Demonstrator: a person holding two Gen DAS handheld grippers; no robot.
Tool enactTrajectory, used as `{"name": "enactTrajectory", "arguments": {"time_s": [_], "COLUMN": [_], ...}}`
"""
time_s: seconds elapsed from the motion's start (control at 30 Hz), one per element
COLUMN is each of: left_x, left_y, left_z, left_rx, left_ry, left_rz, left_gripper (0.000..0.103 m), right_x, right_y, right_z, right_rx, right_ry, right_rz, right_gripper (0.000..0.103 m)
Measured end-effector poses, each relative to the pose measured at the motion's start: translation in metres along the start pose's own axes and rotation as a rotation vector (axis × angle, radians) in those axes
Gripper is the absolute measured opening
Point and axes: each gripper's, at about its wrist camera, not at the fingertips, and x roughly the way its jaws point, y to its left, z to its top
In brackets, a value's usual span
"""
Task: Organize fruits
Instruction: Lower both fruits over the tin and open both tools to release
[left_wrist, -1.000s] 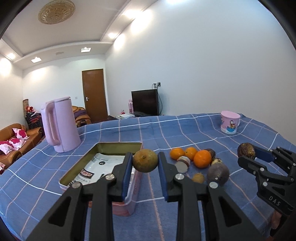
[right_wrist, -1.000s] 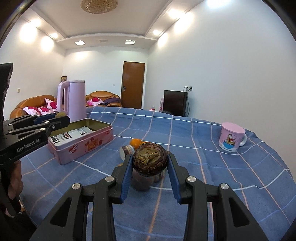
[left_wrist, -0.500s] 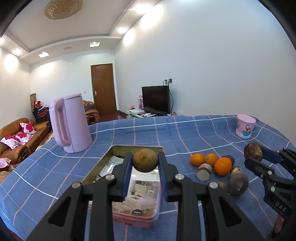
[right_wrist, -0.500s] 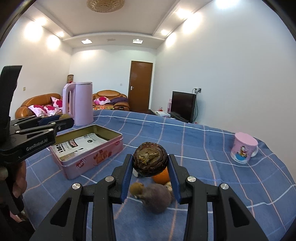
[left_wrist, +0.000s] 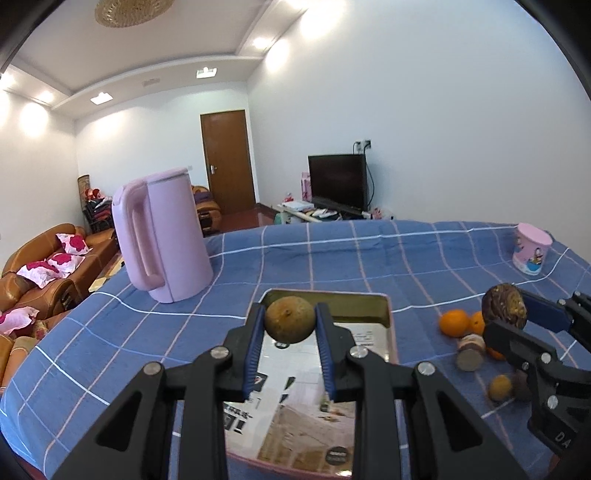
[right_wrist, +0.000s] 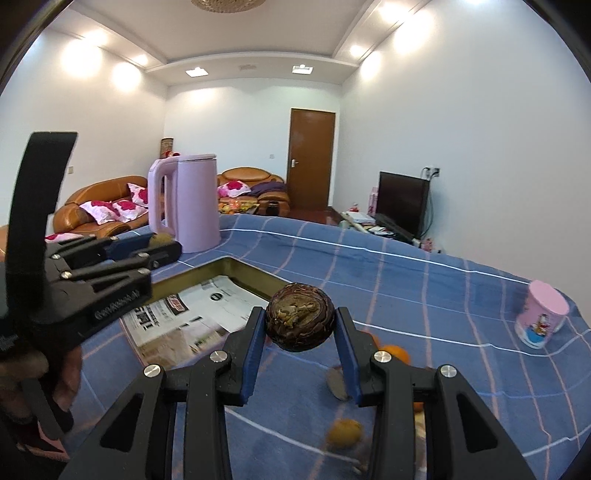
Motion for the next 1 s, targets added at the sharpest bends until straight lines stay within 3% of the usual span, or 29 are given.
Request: {"name": "enactTrajectory", "arguments": {"time_s": [0.6,1.0], "left_x": [0.056,0.071], "left_y": [0.021,0.019], "left_z": [-0.002,-0.009], "left_rx": [0.01,0.037], "left_ry": [0.149,0.211], "left_rz": [0.045,0.035], "left_gripper": [0.029,0.029], "right_x": [0.081,0.099], "right_y": [0.034,0.046], "right_z": [0.012,0.005], "right_rx": [0.01,-0.036], "right_ry": [0.146,0.213], "right_rz": [0.076,0.075], "right_gripper": [0.04,0.04]}}
